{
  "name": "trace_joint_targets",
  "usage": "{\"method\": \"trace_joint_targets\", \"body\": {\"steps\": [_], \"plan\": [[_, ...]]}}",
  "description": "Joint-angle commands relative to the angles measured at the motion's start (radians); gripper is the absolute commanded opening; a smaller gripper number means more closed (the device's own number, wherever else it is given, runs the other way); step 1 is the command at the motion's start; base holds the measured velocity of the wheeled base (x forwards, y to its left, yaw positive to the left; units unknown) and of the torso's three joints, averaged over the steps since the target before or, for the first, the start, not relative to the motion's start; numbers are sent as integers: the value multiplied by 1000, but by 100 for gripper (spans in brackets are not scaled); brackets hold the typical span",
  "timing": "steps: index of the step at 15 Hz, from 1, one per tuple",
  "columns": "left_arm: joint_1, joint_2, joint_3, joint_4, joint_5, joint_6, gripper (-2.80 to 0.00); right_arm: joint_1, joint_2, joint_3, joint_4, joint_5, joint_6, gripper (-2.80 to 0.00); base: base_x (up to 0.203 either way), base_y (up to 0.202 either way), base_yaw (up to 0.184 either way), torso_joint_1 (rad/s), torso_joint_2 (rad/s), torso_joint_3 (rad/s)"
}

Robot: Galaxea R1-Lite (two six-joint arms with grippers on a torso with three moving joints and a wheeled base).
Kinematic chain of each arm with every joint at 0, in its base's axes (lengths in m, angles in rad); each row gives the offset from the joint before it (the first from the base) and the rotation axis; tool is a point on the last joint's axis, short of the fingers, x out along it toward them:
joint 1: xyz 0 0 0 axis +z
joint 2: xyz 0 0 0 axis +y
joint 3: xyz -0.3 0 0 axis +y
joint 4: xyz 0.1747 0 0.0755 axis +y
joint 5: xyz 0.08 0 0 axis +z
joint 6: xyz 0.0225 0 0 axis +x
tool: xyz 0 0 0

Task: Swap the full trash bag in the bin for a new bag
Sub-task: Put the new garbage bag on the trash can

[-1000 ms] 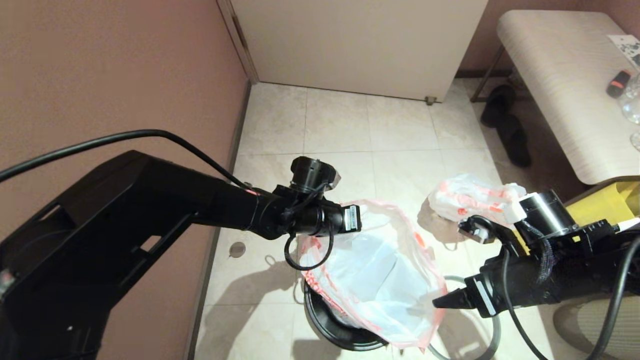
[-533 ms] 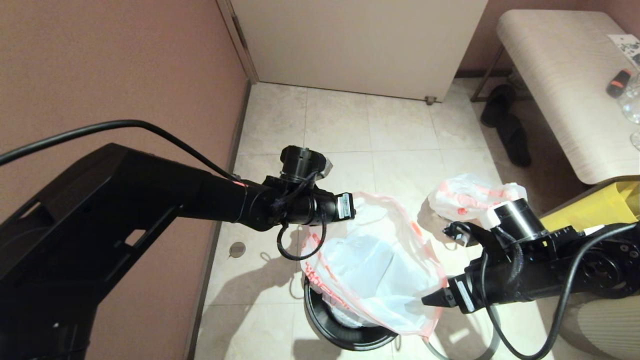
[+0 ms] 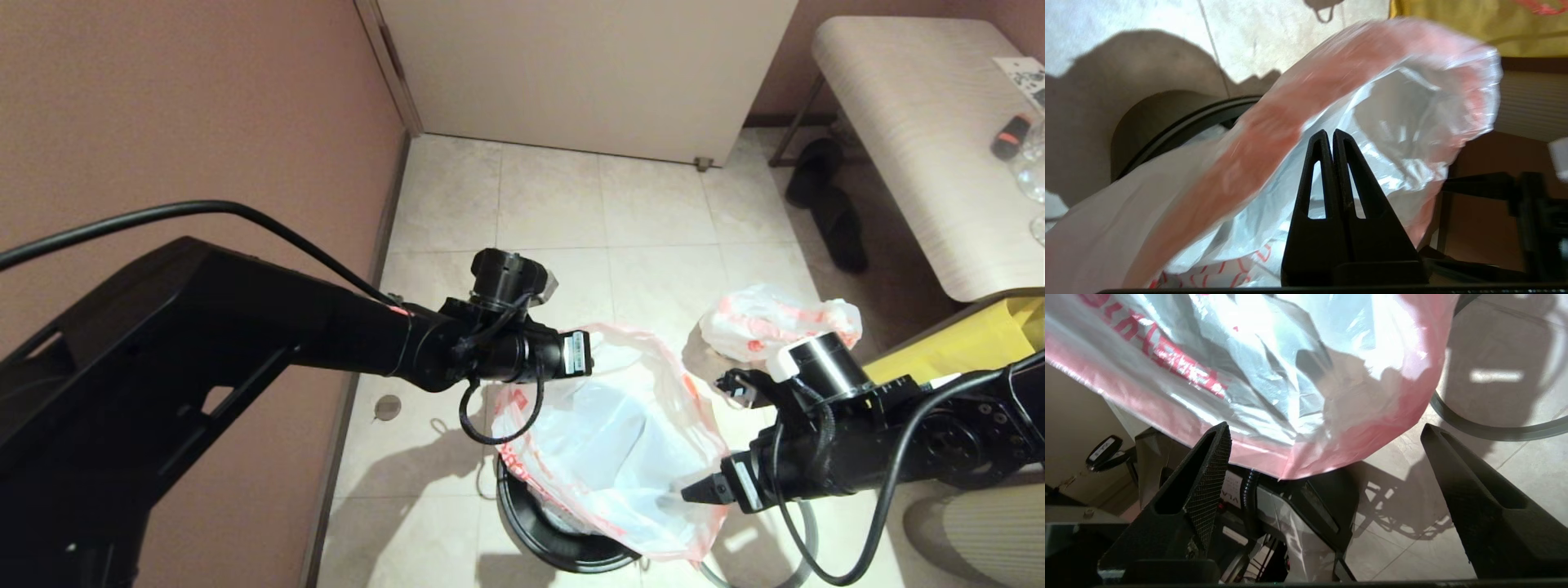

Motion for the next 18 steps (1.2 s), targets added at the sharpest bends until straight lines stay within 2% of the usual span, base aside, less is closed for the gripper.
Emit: {"method": "trace_joint_targets", "body": {"steps": [1, 4, 5, 8, 10, 12, 15, 16, 18], "plan": [[-3, 4, -44, 8, 1, -1, -280, -11, 54, 22, -48, -1, 6, 0, 0, 0, 0, 0, 0, 0], [-2, -5, -89, 115, 15, -1, -280, -16, 145, 49, -238, -1, 38, 0, 0, 0, 0, 0, 0, 0], [-1, -15, -84, 128, 15, -1, -280, -16, 172, 54, -302, 3, 58, -280, 0, 0, 0, 0, 0, 0], [-1, -90, -54, 187, 15, -3, -280, -15, 204, 78, -346, 18, 64, -280, 0, 0, 0, 0, 0, 0], [-5, -197, 8, 239, 16, -7, -280, -13, 191, 96, -349, 23, 63, -280, 0, 0, 0, 0, 0, 0], [-26, -310, 80, 295, 55, -18, -280, -5, 146, 104, -349, 33, 60, -280, 0, 0, 0, 0, 0, 0], [-86, -437, 255, 368, 181, -68, -280, 31, 116, 106, -348, 33, 62, -280, 0, 0, 0, 0, 0, 0], [-112, -459, 327, 371, 200, -90, -280, 42, 105, 109, -347, 33, 64, -280, 0, 0, 0, 0, 0, 0], [-197, -465, 429, 332, 220, -181, -280, 61, 102, 114, -347, 34, 69, -280, 0, 0, 0, 0, 0, 0]]}}
